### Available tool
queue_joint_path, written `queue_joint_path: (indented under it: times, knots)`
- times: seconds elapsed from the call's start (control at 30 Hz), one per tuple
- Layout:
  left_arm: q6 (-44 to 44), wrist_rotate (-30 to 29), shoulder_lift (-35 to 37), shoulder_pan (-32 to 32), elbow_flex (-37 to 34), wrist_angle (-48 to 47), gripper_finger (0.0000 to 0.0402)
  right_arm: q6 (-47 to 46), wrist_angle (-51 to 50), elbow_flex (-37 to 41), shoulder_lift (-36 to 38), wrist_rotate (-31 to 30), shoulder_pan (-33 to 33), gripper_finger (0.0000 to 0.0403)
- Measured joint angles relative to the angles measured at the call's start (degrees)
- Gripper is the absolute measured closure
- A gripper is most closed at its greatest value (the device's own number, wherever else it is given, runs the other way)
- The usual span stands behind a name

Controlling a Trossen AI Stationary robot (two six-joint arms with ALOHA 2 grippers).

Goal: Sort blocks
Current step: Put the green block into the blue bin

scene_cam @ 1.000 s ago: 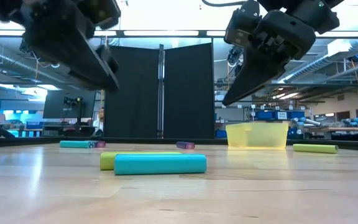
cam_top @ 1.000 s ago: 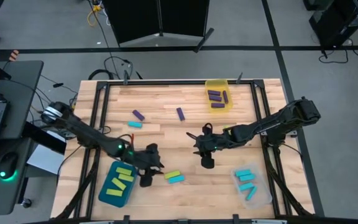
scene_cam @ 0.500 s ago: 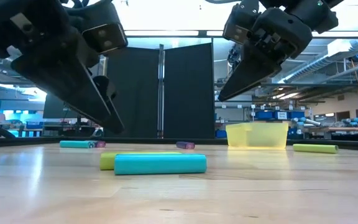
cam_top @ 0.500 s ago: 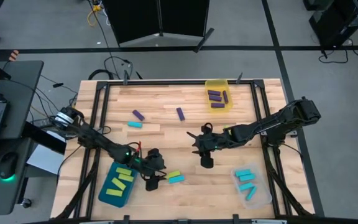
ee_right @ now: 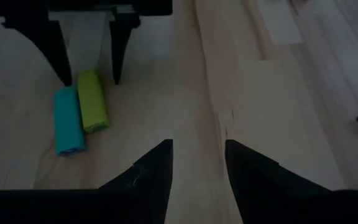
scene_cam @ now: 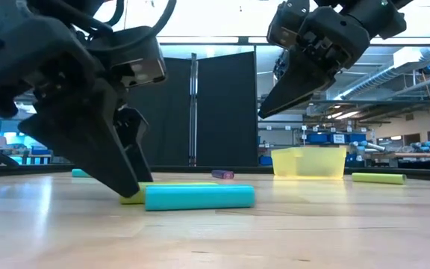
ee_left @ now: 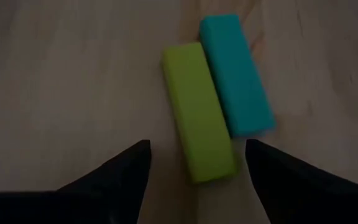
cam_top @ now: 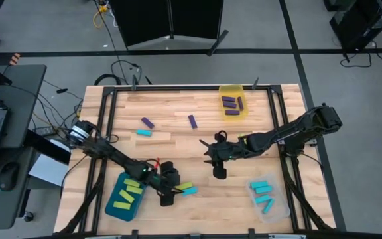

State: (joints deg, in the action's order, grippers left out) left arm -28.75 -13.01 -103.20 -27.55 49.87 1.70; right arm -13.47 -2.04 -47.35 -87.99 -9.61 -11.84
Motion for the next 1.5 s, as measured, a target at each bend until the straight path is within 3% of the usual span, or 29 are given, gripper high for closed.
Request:
queue_joint_path:
  times: [0.17, 0.43, 0.63, 0.77, 0.97, 1.07, 1.27, 1.5]
  knots:
    - [0.0, -1.9, 0.0, 0.0, 0.0, -1.3, 0.0136, 0.2, 0.1, 0.0, 0.0, 0.0, -0.2, 0.0245]
    - [0.3, -3.9, -0.3, 0.8, -0.1, -1.5, 0.0186, 1.0, -0.1, 0.0, 0.0, 0.0, -0.2, 0.0245]
    - [4.9, -4.4, -0.4, 2.0, -0.2, 0.5, 0.0209, 1.7, -0.1, 0.0, 0.0, 0.0, -0.2, 0.0245]
    - [7.6, -2.2, -0.4, 3.0, -0.2, 1.0, 0.0231, 1.9, -0.1, 0.0, 0.0, 0.0, -0.2, 0.0245]
    - [12.3, 2.7, -0.4, 3.3, -0.2, 2.0, 0.0303, 2.8, -0.1, 0.0, 0.0, 0.0, -0.2, 0.0245]
    - [14.1, 3.4, 0.2, 3.3, -0.2, 1.3, 0.0303, 3.2, -0.1, 0.0, 0.0, 0.0, -0.2, 0.0245]
    - [17.9, 2.5, 6.6, 3.2, -0.2, -3.0, 0.0303, 3.4, -0.2, 0.0, 0.0, 0.0, -0.2, 0.0245]
    - [16.1, 2.5, 20.5, -0.6, -0.2, -21.1, 0.0303, 4.4, -0.3, 0.0, 0.0, 0.0, -0.1, 0.0245]
